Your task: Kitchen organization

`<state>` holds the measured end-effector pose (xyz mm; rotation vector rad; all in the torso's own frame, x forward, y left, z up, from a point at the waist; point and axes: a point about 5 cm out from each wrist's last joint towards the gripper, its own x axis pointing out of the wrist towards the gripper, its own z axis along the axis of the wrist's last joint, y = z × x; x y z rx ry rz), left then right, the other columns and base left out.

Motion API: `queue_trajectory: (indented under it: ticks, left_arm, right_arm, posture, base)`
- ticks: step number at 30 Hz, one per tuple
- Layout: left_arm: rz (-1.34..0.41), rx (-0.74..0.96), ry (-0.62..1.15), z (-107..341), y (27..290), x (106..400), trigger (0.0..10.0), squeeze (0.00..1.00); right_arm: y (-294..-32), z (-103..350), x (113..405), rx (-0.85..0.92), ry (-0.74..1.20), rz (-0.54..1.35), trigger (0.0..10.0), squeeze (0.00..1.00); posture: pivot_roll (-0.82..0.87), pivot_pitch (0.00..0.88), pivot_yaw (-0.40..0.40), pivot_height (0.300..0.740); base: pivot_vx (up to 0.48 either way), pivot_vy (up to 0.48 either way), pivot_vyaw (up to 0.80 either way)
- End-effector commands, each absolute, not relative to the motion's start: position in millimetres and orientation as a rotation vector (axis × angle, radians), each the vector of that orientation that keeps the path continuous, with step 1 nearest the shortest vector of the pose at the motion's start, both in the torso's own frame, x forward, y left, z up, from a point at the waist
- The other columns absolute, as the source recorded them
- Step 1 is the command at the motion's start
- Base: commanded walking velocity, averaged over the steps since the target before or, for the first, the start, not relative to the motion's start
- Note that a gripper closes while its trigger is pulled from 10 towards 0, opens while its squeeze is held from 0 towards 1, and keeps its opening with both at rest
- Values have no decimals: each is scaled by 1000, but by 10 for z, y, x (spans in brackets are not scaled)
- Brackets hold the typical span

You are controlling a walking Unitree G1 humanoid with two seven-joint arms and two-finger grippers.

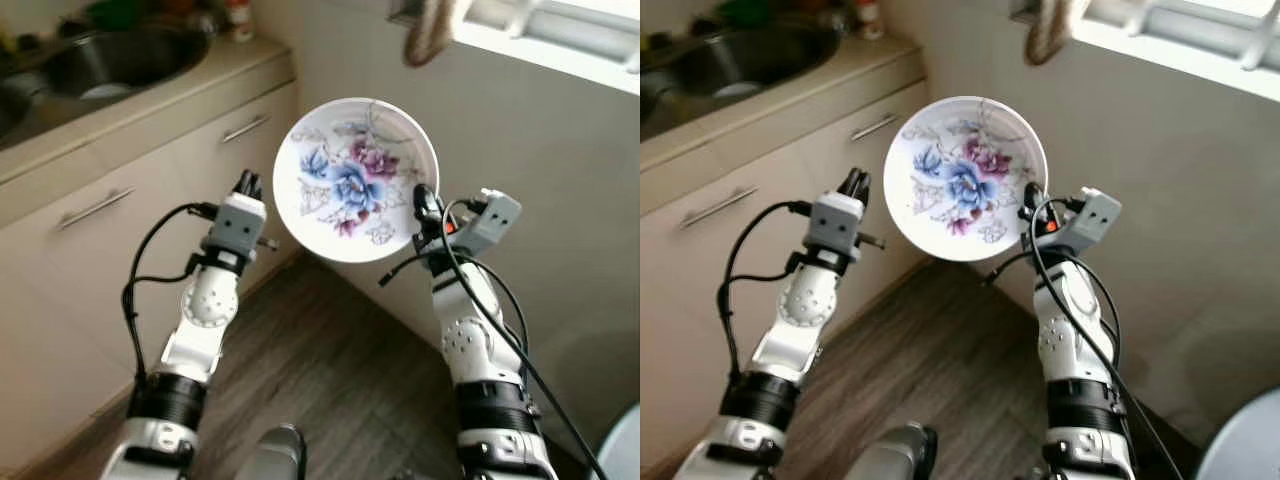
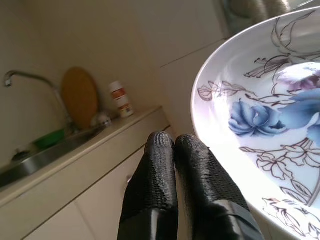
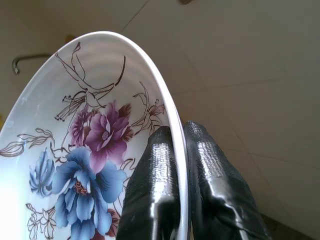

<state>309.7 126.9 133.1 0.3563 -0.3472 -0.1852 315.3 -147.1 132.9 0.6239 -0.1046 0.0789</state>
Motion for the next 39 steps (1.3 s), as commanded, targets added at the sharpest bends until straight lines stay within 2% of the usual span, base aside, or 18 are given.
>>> queue_trajectory:
  ticks: [1, 20, 22, 23, 24, 33, 39]
  left_arm:
    - [-169, 380, -349, 1354, 1338, 3113, 10000, 0]
    - [-130, 377, -399, 1436, 1377, 3120, 10000, 0]
    - [-130, 375, -402, 1437, 1373, 3119, 10000, 0]
    - [-130, 375, -402, 1437, 1373, 3119, 10000, 0]
    - [-130, 374, -402, 1437, 1373, 3120, 10000, 0]
    - [-133, 343, -414, 1451, 1370, 3111, 10000, 0]
    - [-136, 334, -422, 1459, 1366, 3104, 10000, 0]
  right_arm:
    - [-1414, 1440, 3173, 634, -144, 105, 0, 0]
    - [-1371, 1437, 3184, 570, -137, 121, 0, 0]
    - [-1381, 1426, 3199, 580, -123, 109, 0, 0]
    - [-1384, 1418, 3205, 570, -114, 102, 3882, 0]
    - [-1381, 1406, 3215, 552, -101, 100, 10000, 0]
    - [-1370, 1404, 3211, 544, -101, 102, 10000, 0]
    - [-1368, 1405, 3216, 536, -99, 101, 10000, 0]
  posture:
    - [156, 0, -19, 740]
    - [158, 0, -22, 740]
    - [157, 0, -22, 740]
    - [156, 0, -22, 740]
    - [156, 0, -22, 740]
    - [152, 0, -23, 740]
    - [152, 0, -23, 740]
  base:
    - [0, 0, 800]
    - [0, 0, 800]
    - [0, 0, 0]
    - [0, 0, 0]
    - [0, 0, 0]
    - [0, 0, 0]
    - [310, 0, 0]
